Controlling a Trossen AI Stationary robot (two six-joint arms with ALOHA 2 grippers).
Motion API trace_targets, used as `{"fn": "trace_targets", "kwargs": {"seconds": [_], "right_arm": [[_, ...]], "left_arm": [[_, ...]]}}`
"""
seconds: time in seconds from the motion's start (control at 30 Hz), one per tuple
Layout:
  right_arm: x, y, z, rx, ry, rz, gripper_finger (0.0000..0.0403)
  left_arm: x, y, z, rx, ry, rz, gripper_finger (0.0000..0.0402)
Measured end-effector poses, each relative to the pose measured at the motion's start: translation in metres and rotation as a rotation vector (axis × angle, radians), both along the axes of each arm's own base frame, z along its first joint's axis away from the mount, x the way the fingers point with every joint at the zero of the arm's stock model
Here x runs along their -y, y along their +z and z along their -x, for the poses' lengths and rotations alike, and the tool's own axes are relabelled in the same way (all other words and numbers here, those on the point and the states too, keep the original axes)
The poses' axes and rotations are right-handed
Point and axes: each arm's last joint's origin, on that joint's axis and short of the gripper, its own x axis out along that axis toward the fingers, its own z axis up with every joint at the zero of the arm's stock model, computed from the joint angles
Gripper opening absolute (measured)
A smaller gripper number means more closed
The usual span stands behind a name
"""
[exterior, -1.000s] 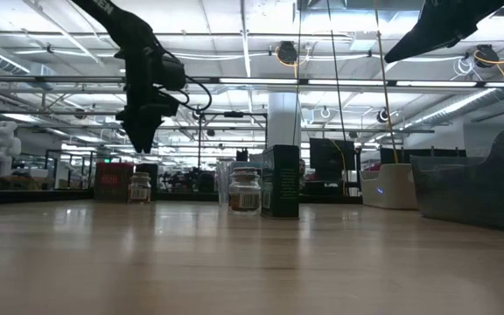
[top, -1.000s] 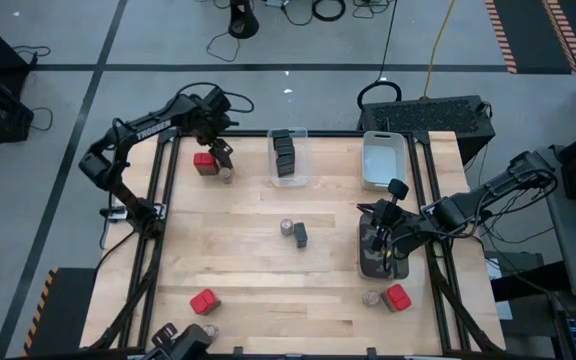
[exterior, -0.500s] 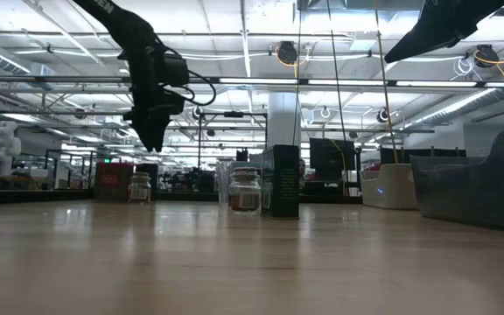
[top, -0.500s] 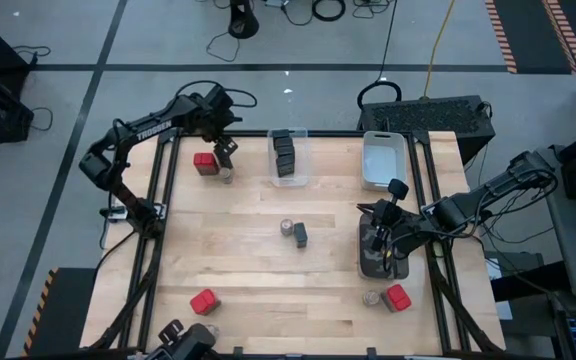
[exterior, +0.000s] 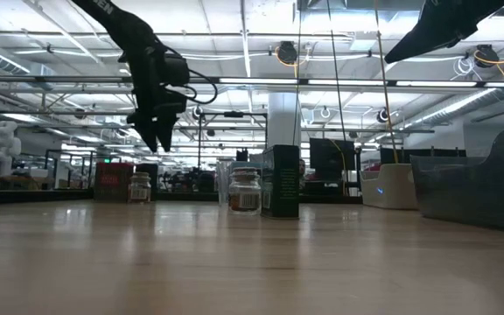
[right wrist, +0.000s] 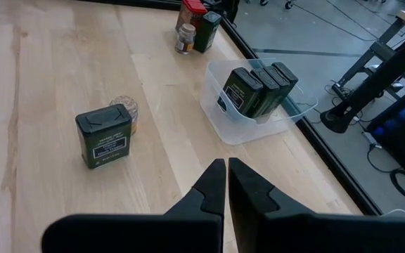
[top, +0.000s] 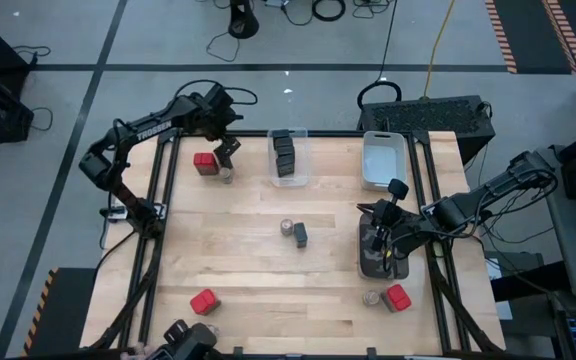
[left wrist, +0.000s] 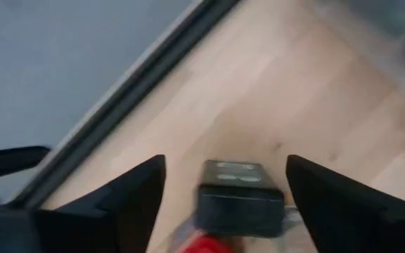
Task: Sort spices by type
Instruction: Put the black seasoning can into the transparent bin
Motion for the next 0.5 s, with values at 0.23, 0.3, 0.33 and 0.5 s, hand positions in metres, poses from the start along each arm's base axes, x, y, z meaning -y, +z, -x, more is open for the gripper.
{"fn": "trace_targets", "kwargs": {"seconds": [0.23, 0.3, 0.33, 0.5], "right_arm": [[0.000, 0.000, 0.000, 0.001, 0.000, 0.000, 0.0000], [0.000, 0.000, 0.000, 0.001, 0.000, 0.000, 0.0000], [0.000, 0.000, 0.000, 0.001, 0.000, 0.000, 0.0000], [0.000, 0.000, 0.000, 0.001, 0.000, -0.001, 0.0000]], "left_arm": [[0.002, 0.001, -0.008, 0.042, -0.001, -0.025, 0.0342], [0.000, 0.002, -0.010, 0.054, 0.004, -0.046, 0.0342], [-0.001, 0.002, -0.010, 0.059, 0.005, -0.052, 0.0342], [0.001, 0.002, -0.010, 0.069, 0.051, -0.030, 0.0342]]}}
